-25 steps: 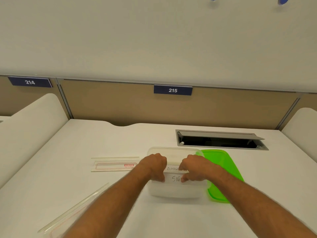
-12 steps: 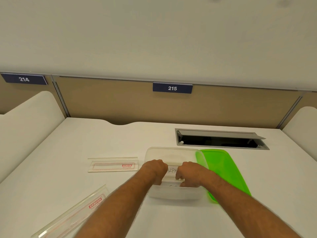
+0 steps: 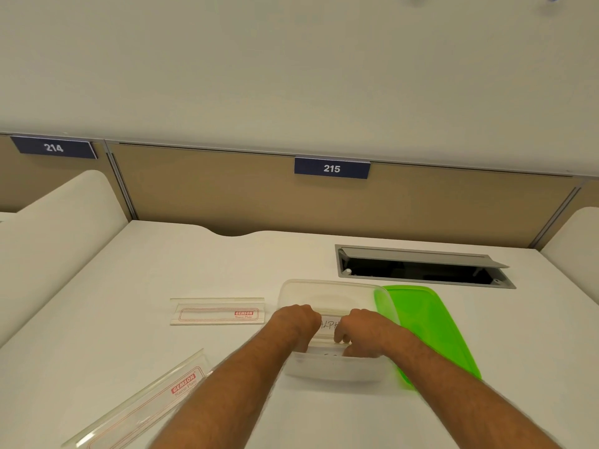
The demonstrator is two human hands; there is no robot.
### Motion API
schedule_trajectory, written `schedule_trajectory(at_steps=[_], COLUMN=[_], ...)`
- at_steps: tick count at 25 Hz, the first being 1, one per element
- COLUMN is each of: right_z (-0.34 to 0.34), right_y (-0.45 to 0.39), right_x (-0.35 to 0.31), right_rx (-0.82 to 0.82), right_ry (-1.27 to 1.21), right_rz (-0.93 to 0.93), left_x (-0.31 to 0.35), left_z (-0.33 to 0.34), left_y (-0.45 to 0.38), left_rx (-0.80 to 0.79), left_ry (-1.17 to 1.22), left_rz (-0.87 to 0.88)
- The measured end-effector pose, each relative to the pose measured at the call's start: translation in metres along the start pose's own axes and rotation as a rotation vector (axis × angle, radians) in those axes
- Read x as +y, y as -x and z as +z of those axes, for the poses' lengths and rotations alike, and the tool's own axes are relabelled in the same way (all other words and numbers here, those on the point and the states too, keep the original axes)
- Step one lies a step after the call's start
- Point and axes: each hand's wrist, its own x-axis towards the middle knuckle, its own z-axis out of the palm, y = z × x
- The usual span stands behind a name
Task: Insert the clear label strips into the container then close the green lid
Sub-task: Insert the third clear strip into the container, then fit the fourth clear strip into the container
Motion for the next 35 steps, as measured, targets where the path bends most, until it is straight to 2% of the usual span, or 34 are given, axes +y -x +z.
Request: schedule_trajectory(at_steps=[3,5,9,12,15,17,20,24,30,35], right_z=[-0.002,-0.009,-0.034,-0.05,-0.059,-0.062,-0.066,-0.067,-0.064,-0.058], right_y=[0.001,0.002,0.0,-0.012,-0.031,-0.046,-0.069,-0.1,-0.126,-0.135], right_x=[0.0,-0.001,-0.011,-0.027,-0.05,-0.067,-0.092,-0.12,-0.139,-0.148], right_rx=[-0.008,0.034,0.326,0.511,0.553,0.52,0.461,0.348,0.244,0.202], right_ry=[0.022,0.028,-0.061,-0.126,-0.123,-0.109,-0.06,0.007,0.11,0.131], right_rz=[-0.011,-0.026,-0.033,-0.085,-0.126,-0.143,-0.151,-0.132,-0.099,-0.097], left_x=[-0.002,-0.009,-0.038,-0.075,-0.12,-0.148,-0.178,-0.196,-0.208,-0.209], left_z=[-0.003,-0.009,-0.018,-0.011,0.008,0.023,0.045,0.067,0.078,0.08], left_y=[0.003,0.009,0.031,0.048,0.062,0.069,0.079,0.08,0.069,0.063], left_rx=[0.03,0.11,0.403,0.635,0.753,0.701,0.523,0.383,0.317,0.335], left_ry=[0.104,0.246,0.48,0.531,0.496,0.422,0.308,0.208,0.213,0.191], left_rz=[0.034,0.064,0.105,0.044,-0.124,-0.242,-0.372,-0.425,-0.432,-0.437])
